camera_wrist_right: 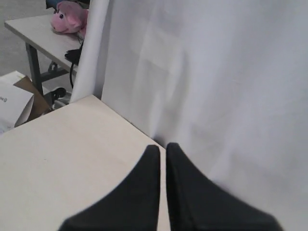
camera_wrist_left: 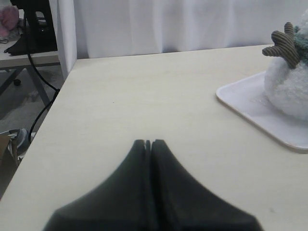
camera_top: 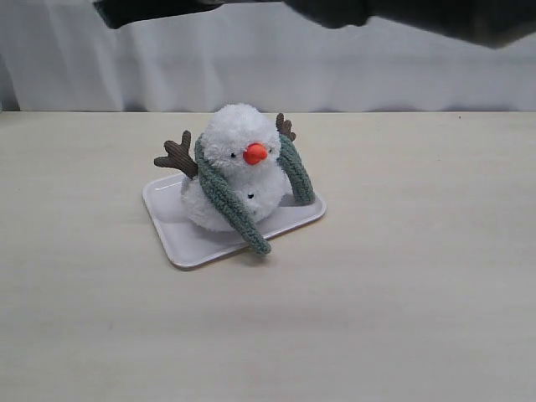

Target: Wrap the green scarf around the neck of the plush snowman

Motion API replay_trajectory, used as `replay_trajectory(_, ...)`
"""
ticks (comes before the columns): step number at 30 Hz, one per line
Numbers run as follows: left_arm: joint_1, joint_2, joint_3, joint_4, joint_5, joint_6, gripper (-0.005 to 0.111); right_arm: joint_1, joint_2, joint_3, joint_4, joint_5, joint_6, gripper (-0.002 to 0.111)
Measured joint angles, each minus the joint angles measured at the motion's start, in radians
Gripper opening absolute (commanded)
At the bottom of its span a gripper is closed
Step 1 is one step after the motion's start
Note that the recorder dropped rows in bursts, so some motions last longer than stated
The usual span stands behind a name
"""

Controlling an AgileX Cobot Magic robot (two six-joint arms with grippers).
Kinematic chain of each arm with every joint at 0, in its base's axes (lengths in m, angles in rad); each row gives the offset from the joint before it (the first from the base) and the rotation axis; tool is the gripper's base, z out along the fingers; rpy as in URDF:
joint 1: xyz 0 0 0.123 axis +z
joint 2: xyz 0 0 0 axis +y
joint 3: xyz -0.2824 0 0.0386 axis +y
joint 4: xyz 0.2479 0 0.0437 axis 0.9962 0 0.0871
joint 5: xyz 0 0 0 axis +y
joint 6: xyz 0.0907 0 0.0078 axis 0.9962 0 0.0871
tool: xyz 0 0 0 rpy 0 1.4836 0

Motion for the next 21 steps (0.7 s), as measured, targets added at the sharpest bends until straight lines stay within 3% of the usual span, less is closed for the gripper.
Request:
replay_trajectory(12, 0.0, 0.0, 0.0, 0.0, 0.0, 0.0, 0.0, -0.235, -0.401, 0.533, -0.005, -0.136, 0.12, 0.006)
replay_trajectory(17, 0.0, 0.0, 0.0, 0.0, 0.0, 0.0, 0.0, -0.384, -0.397, 0.674, 0.103, -0.136, 0.133, 0.025)
replay_trajectory(21, 0.0, 0.0, 0.0, 0.0, 0.0, 0.0, 0.0, -0.479, -0.327, 0.72, 0.268, -0.136, 0.024, 0.041)
